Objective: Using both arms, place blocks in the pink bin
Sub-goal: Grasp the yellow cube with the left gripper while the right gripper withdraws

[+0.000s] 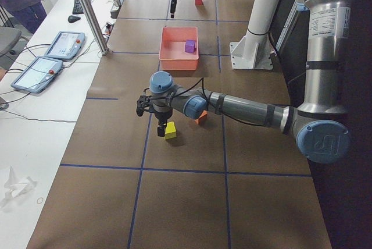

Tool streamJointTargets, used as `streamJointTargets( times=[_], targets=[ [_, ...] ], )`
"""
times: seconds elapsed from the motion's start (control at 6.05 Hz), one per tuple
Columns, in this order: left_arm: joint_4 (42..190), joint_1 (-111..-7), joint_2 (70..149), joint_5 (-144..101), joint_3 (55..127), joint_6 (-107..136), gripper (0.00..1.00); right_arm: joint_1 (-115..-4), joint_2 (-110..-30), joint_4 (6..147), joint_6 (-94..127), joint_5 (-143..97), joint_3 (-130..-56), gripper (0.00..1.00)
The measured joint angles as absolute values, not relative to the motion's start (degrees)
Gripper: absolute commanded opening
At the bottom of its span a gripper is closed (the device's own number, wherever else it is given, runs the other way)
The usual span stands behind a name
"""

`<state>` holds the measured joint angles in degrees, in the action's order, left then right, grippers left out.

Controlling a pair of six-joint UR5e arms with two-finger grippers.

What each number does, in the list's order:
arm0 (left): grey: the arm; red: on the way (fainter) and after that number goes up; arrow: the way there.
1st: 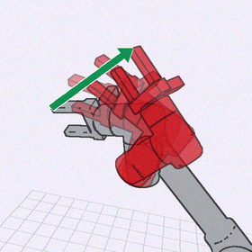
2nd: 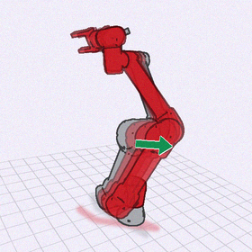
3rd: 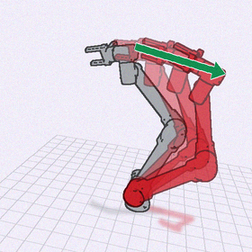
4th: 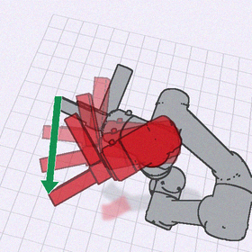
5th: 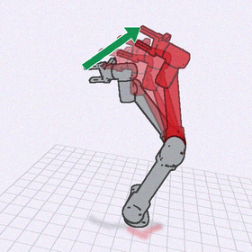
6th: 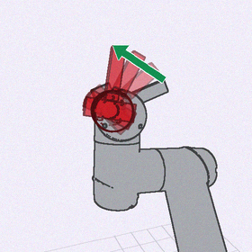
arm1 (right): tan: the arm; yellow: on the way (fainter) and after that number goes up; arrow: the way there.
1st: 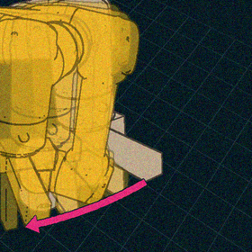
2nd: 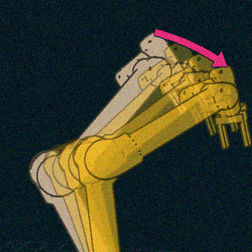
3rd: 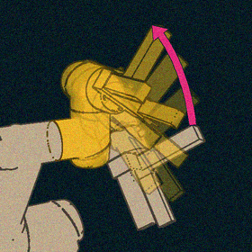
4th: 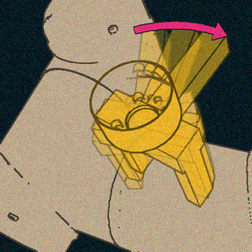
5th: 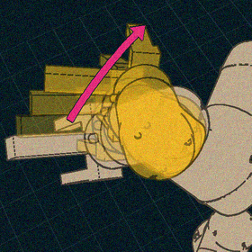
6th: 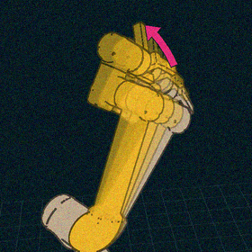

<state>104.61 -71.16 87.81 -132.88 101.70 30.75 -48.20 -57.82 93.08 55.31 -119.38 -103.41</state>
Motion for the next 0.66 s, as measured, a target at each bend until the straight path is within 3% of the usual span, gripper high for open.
streamJointTargets(
  times=[0.66],
  targets=[
    [116.2,-61.3,88.7,-127.3,96.0,49.0,1.00,-64.9,-70.9,93.0,23.8,-128.9,-103.1,1.00]
  ],
)
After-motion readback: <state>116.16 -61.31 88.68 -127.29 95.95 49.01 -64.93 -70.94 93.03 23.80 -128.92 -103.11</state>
